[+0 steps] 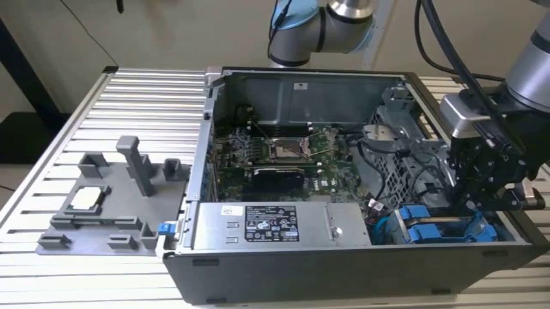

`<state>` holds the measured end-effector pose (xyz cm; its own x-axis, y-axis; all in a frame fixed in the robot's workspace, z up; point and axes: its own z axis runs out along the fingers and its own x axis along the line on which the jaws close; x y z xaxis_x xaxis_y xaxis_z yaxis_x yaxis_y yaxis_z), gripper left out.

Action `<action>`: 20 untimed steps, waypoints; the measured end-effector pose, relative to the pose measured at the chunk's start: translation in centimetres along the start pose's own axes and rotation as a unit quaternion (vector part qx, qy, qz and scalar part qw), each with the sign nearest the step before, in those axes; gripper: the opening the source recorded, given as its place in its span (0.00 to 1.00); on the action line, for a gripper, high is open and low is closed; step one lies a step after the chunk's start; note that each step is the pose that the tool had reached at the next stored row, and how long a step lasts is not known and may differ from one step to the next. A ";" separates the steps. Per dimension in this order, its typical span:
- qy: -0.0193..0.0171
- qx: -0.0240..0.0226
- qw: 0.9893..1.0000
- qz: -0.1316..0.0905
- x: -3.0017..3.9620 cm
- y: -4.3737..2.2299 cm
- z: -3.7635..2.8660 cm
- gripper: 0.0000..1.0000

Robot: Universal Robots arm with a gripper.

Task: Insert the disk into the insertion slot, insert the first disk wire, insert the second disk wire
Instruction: 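Insert the first disk wire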

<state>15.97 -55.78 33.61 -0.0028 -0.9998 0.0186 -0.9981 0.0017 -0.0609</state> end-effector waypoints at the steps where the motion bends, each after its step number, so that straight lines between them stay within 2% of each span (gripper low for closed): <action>1: 0.000 0.000 1.000 0.000 0.00 -0.01 -0.15 0.27; 5: 0.000 0.000 1.000 0.000 0.01 -0.05 -0.84 0.27; 7: 0.000 0.000 1.000 0.000 0.02 -0.09 -1.40 0.27; 14: 0.000 0.000 1.000 0.000 0.07 -0.26 -4.31 0.27; 17: -0.001 0.000 1.000 0.000 0.08 -0.28 -4.51 0.27; 18: -0.006 0.001 1.000 0.000 0.08 -0.28 -4.51 0.27; 20: -0.024 0.004 1.000 0.001 0.08 -0.27 -4.51 0.27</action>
<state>15.97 -55.78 38.12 -0.0026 -0.9995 -0.0303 -0.9976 0.0047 -0.0689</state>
